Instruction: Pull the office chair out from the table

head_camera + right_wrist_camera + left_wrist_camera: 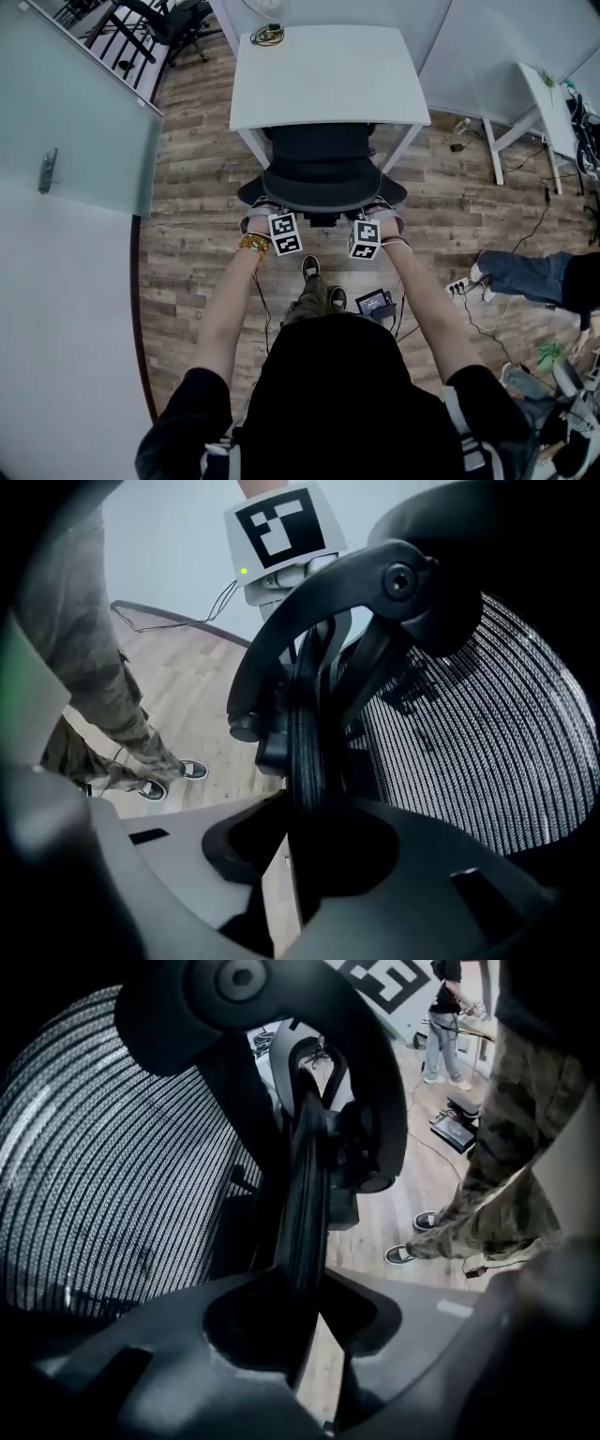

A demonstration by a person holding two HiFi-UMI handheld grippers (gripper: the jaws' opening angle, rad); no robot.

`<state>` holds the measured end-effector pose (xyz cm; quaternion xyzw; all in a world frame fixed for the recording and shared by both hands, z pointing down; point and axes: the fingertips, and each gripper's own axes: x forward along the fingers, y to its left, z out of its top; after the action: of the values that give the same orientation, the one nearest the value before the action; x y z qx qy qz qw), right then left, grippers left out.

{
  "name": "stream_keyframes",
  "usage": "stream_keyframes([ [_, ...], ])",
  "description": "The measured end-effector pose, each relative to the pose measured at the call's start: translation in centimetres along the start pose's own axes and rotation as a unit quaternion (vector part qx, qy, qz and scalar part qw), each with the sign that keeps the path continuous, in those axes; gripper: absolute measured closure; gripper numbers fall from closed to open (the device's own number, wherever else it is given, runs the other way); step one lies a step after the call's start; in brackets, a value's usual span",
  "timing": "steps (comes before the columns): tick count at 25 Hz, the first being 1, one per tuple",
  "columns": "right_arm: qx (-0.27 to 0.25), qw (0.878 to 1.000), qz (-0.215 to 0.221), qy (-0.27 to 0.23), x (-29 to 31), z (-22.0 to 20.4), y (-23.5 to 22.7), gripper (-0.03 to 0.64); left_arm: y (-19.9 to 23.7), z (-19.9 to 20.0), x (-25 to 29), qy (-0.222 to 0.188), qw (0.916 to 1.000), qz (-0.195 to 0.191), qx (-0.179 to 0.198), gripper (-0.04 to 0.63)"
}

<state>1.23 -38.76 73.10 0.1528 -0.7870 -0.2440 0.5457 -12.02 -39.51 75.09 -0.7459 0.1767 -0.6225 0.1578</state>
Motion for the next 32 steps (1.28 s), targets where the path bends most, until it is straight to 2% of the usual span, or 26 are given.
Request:
stream_keyframes([
  [17,0.001,1.0,0.007,-0.011,-0.6,-0.7,0.4,0.534,-0.3,0.9,0.0,0.007,0.9999,-0.005,-0.012,0.483],
  [26,-0.018,0.999,0.025,-0.012,-3.5,-5.2,2.0,0.532,-3.4,6.3,-0.6,-0.022,0.9997,0.003,-0.012,0.485],
  [32,-0.017,1.0,0.014,-0.014,-4.4,-6.2,3.3,0.532,-4.7,7.5,-0.8,-0.015,0.9998,0.005,-0.013,0.485],
])
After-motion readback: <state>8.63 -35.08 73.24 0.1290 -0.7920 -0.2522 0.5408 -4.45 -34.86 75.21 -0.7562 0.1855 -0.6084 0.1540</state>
